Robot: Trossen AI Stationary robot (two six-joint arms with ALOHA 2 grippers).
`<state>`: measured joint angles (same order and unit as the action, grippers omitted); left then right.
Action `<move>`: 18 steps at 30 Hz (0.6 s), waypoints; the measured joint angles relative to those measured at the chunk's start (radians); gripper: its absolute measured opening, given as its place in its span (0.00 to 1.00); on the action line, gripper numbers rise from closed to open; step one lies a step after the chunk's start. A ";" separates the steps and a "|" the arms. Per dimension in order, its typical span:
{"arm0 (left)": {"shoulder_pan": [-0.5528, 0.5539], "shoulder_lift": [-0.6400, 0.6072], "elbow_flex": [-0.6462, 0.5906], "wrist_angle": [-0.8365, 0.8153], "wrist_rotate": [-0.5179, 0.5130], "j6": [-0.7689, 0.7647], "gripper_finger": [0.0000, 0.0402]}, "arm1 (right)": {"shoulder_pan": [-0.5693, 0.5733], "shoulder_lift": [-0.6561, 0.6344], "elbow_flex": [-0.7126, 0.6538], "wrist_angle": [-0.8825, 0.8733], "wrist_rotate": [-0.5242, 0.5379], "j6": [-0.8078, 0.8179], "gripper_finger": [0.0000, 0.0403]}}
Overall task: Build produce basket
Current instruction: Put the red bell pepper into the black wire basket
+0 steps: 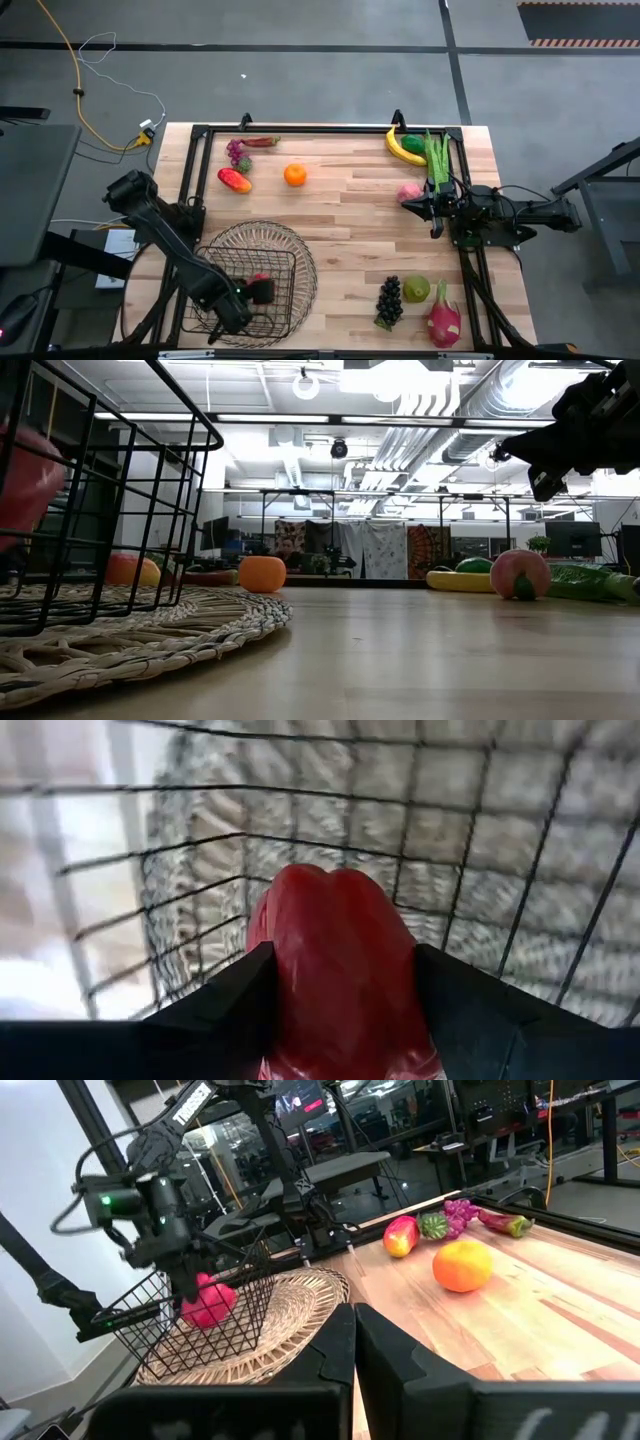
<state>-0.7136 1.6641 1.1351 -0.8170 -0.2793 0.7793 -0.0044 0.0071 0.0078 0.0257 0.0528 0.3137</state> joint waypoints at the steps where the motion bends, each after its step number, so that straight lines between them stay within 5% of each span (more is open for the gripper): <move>1: 0.000 0.015 0.000 -0.001 -0.009 0.036 0.53 | 0.000 0.000 0.000 0.000 0.000 0.000 0.00; 7: 0.004 0.092 0.000 -0.001 -0.185 0.065 0.53 | 0.000 0.000 0.000 0.000 0.000 0.000 0.00; 18: 0.036 0.118 0.000 0.017 -0.161 0.088 0.53 | 0.000 0.000 0.000 0.000 0.000 0.000 0.00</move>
<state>-0.6777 1.7825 1.1355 -0.8004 -0.4400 0.8674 -0.0047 0.0071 0.0078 0.0257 0.0528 0.3137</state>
